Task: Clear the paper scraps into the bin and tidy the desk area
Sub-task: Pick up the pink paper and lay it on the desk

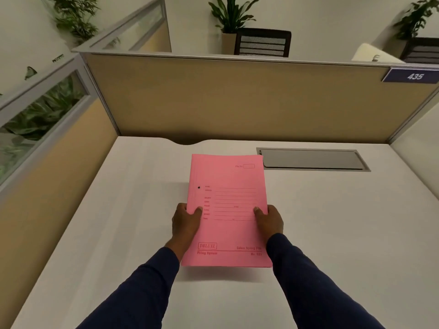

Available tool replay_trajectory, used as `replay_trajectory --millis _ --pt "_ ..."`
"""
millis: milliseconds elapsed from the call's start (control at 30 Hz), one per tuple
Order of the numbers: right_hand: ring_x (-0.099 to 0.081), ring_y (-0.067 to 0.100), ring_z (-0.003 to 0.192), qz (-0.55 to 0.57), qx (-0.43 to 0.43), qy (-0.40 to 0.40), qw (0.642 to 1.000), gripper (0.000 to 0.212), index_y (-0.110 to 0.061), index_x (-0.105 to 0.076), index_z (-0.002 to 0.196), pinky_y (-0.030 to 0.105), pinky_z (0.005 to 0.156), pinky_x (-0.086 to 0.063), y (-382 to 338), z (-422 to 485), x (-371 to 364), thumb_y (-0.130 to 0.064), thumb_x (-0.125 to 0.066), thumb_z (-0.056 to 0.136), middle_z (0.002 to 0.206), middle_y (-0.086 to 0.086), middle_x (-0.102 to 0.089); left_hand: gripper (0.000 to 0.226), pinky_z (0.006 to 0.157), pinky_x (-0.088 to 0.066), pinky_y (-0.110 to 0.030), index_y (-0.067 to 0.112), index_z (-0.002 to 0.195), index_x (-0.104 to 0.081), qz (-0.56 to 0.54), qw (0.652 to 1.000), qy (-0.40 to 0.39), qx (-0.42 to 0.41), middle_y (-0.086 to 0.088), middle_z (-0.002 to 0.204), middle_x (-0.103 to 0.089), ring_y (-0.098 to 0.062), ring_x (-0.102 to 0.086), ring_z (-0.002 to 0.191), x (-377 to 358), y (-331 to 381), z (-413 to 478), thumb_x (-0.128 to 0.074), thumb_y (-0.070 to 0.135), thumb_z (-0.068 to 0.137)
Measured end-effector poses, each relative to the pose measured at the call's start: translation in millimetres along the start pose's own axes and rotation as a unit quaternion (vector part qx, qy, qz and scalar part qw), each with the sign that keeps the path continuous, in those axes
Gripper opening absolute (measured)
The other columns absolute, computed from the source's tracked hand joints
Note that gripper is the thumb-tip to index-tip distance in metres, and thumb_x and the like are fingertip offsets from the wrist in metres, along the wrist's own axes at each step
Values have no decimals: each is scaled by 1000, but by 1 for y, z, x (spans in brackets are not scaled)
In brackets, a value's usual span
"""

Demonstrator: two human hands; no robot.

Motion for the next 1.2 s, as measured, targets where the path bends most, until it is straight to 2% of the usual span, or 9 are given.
replay_trajectory --millis 133,300,467,700,767,833,967,1067,1200 --pt "-63 33 107 -15 -7 7 1000 33 -8 -56 126 43 93 -52 -20 42 -16 -29 -52 101 123 11 -66 33 70 -54 -36 14 115 -49 16 1000 1 9 -7 111 -64 -28 -66 92 -12 13 48 -62 36 95" --pt "-62 35 111 -39 -11 11 999 35 -8 -53 131 45 95 -51 -42 93 -37 -26 -52 101 128 12 -64 38 83 -59 -45 13 122 -47 48 999 -6 12 -10 118 -62 -31 -65 99 -27 24 105 -62 35 94" --pt "-61 35 116 -42 -15 19 999 39 -9 -48 138 45 98 -49 -51 117 -54 -20 -53 101 132 13 -61 45 88 -56 -46 10 130 -45 82 997 2 5 -12 125 -56 -31 -60 108 -36 28 136 -63 31 94" --pt "-44 36 135 -78 15 41 996 67 -15 -25 154 52 110 -39 -49 144 -77 -25 -59 98 149 16 -43 65 101 -50 -50 16 148 -30 97 995 -8 -28 -11 137 -44 -30 -50 124 -45 29 162 -65 24 93" --pt "-40 36 137 -167 50 47 984 69 -15 -27 154 52 111 -37 -51 147 -82 -34 -60 96 151 16 -40 69 100 -50 -48 17 150 -29 136 990 -8 -48 -10 135 -42 -29 -48 124 -47 28 165 -65 27 92" --pt "-29 35 145 -266 87 33 959 72 -16 -24 155 51 115 -31 -48 149 -89 -44 -56 96 161 14 -27 71 100 -47 -43 17 150 -30 216 972 0 -88 -10 133 -42 -29 -46 122 -47 26 165 -65 35 91" --pt "0 34 155 -404 108 -38 907 79 -21 -6 159 54 124 -8 -29 154 -107 -61 -37 98 168 10 7 74 109 -31 -46 18 154 -27 360 920 -1 -156 -13 153 -29 -31 -31 137 -53 19 165 -53 51 93" --pt "11 35 154 -436 107 -49 892 82 -22 5 159 58 123 -1 -28 161 -113 -63 -30 98 167 9 17 75 111 -27 -46 18 156 -21 401 899 -9 -178 -13 159 -22 -32 -26 140 -56 21 169 -45 54 95" --pt "12 36 153 -453 106 -57 883 82 -24 9 159 61 122 -1 -33 173 -114 -63 -29 98 166 9 20 78 111 -27 -47 17 158 -16 419 890 -21 -179 -14 162 -18 -32 -25 141 -60 26 175 -42 56 96"
Point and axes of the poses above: each hand's wrist, its own z-axis towards the middle knuckle, its own x-axis out of the back of the hand, y = z × x, the point moved 5 cm from there along z, towards the middle knuckle
